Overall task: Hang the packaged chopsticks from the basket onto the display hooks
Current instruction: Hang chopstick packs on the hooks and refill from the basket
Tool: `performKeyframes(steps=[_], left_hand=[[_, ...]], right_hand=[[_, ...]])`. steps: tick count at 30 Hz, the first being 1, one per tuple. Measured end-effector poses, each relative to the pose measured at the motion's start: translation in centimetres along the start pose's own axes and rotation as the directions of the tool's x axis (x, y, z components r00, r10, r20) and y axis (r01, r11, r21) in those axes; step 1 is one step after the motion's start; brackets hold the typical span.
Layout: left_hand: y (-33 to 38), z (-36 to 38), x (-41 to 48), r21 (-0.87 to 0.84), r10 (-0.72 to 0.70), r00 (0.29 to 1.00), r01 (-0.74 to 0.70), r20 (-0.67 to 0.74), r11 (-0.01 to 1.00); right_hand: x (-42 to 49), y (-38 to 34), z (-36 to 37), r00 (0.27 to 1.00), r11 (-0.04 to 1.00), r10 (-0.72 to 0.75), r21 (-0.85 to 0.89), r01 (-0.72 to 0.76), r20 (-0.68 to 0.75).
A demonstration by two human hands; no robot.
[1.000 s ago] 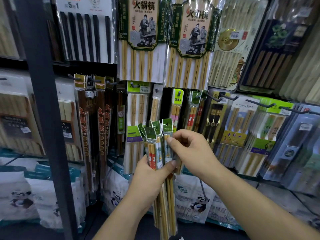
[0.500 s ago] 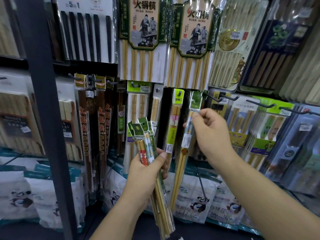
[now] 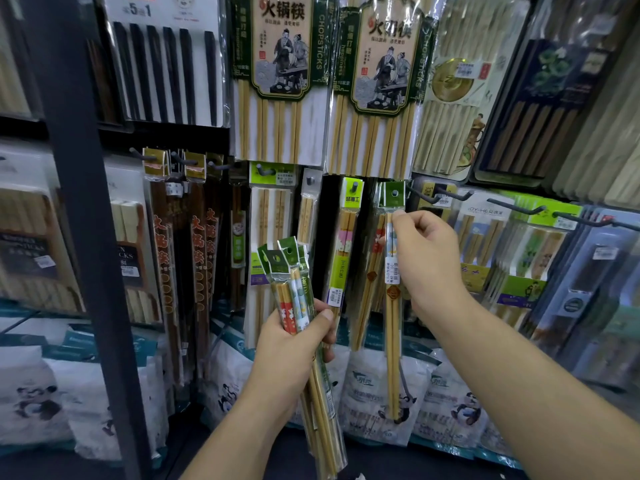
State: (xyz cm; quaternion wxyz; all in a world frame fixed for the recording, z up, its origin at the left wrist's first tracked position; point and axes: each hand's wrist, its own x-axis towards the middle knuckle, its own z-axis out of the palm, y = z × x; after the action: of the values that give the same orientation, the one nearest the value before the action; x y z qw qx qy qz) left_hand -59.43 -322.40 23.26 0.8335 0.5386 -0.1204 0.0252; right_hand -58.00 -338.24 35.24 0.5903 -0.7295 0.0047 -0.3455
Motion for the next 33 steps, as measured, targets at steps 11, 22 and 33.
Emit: performKeyframes(steps=[11, 22, 33], left_hand=[[0.3, 0.2, -0.1, 0.005, -0.018, 1.000, 0.018, -0.005, 1.000], [0.4, 0.5, -0.5, 0.014, -0.051, 0.998, 0.051, 0.042, 0.999], [0.7, 0.8, -0.9, 0.019, -0.040, 0.991, 0.038, 0.125, 0.999]], right_hand=[[1.6, 1.1, 1.0, 0.999, 0.997, 0.033, -0.068, -0.036, -0.038], [-2.0, 1.7, 0.0, 0.994, 0.991, 0.017, -0.132, -0.003, 0.105], [-4.6, 1.6, 0.7, 0.887, 0.993, 0.041, -0.118, 0.015, 0.460]])
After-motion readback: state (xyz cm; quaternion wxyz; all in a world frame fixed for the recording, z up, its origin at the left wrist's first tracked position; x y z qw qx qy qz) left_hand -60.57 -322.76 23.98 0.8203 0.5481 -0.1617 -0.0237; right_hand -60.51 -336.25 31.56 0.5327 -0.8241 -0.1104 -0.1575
